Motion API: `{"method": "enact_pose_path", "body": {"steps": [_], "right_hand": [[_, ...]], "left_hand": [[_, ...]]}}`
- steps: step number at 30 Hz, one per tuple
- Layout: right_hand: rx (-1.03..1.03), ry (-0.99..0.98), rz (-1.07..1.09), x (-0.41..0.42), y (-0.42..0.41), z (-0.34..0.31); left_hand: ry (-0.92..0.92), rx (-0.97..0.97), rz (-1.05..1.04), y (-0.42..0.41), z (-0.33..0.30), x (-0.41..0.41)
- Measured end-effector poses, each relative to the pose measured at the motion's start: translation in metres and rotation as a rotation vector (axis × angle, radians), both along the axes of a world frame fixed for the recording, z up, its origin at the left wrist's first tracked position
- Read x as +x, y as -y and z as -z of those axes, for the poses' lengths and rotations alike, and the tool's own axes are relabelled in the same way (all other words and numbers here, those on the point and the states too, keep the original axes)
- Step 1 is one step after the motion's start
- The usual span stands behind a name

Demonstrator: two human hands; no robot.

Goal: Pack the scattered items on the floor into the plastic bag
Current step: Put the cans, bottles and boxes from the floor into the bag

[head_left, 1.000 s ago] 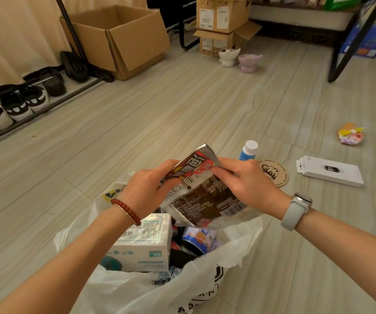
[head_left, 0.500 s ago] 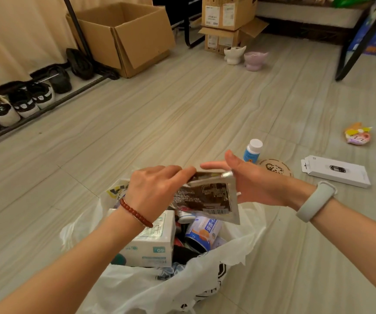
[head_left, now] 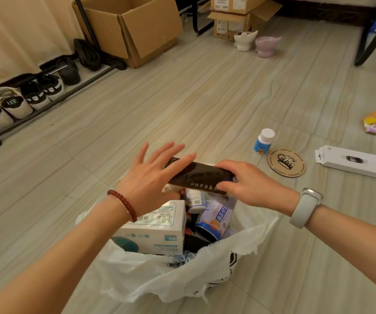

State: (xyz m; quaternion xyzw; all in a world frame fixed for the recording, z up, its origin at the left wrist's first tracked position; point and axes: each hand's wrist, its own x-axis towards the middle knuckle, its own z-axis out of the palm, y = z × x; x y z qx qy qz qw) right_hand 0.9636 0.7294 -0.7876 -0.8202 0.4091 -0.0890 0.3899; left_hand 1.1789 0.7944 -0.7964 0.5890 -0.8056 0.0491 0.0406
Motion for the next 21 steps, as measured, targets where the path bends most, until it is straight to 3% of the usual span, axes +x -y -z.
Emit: {"method": "enact_pose_path", "body": {"steps": [1, 3, 8, 11, 14, 16, 21], "right_hand": [[-0.044, -0.042, -0.014, -0.001, 0.001, 0.003], [-0.119, -0.126, -0.074, 0.000, -0.003, 0.012], [-0.366, -0.281, -0.298, 0.024, -0.024, 0.036], [-0.394, -0.333, -0.400, 0.043, -0.027, 0.047], [-0.400, -0.306, -0.391, 0.058, -0.022, 0.047], [-0.416, -0.310, -0.408, 0.065, -0.020, 0.044], [-0.555, -0.194, -0.398, 0.092, -0.018, 0.036]], "left_hand": [[-0.014, 0.158, -0.070, -0.002, 0.000, 0.009], [-0.098, 0.292, -0.154, -0.009, 0.005, 0.028], [-0.379, 0.352, -0.449, -0.013, 0.029, 0.053], [-0.258, 0.345, -0.737, -0.002, 0.053, 0.069], [-0.345, 0.438, -0.963, 0.011, 0.062, 0.086], [-0.383, 0.412, -0.970, 0.013, 0.062, 0.091], [-0.536, 0.112, -0.854, 0.012, 0.039, 0.098]]}}
